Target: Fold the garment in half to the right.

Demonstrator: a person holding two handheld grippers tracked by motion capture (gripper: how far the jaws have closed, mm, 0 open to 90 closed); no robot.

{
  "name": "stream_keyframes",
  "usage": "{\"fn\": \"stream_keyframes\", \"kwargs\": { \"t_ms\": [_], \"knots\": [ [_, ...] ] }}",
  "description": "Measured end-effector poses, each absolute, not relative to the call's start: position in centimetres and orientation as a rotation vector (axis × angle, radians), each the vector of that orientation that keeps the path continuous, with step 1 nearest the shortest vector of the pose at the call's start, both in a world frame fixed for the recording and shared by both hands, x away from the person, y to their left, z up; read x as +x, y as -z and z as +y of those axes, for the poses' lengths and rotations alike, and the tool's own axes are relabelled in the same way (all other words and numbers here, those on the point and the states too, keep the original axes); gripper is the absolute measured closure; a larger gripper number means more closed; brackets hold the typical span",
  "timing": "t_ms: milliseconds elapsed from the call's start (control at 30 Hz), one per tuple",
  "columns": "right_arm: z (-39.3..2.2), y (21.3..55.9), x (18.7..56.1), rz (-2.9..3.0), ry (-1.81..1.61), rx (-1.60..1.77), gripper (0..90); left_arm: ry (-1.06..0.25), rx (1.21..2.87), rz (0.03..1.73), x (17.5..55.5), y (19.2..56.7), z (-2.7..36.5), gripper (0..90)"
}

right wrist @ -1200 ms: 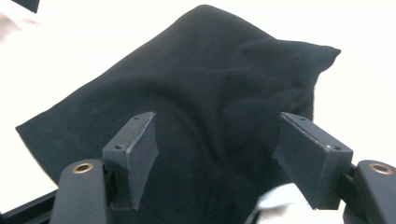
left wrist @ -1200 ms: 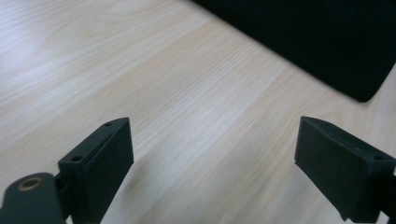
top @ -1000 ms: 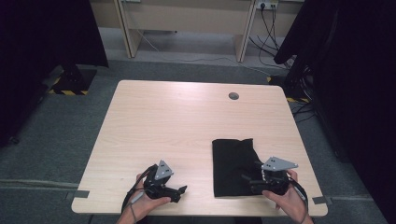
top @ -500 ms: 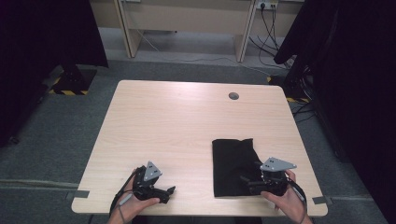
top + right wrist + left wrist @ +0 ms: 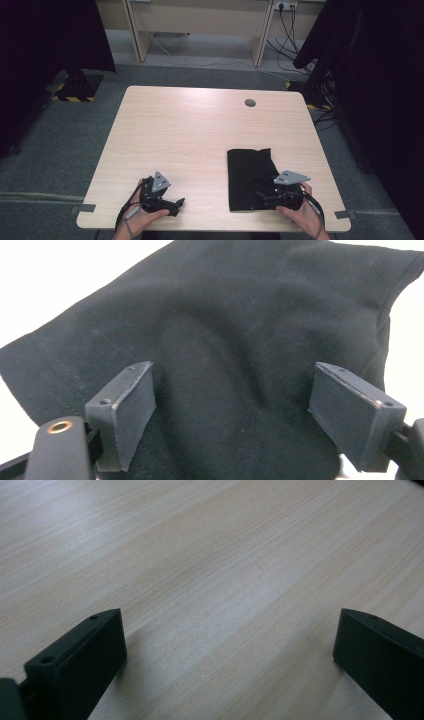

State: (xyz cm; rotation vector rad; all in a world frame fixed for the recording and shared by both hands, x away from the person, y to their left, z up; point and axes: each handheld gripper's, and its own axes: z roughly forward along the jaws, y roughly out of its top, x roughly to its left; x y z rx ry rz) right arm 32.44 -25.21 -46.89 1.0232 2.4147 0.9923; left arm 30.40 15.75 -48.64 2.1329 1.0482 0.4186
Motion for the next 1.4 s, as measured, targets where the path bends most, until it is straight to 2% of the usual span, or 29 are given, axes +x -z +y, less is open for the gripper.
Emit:
{"fn": "stream_keyframes", "kwargs": {
  "t_ms": [567,1400],
  "knots": [
    [-23.5,47.5,33.9,2.399,-0.979,1.034,16.9,-0.425,2.132,1.052,30.4,48.7,15.7,0.0],
    [-17.5,47.6,39.9,2.417,-1.001,1.005,16.9,-0.431,2.129,1.059,30.4,48.7,15.8,0.0]
  ]
}}
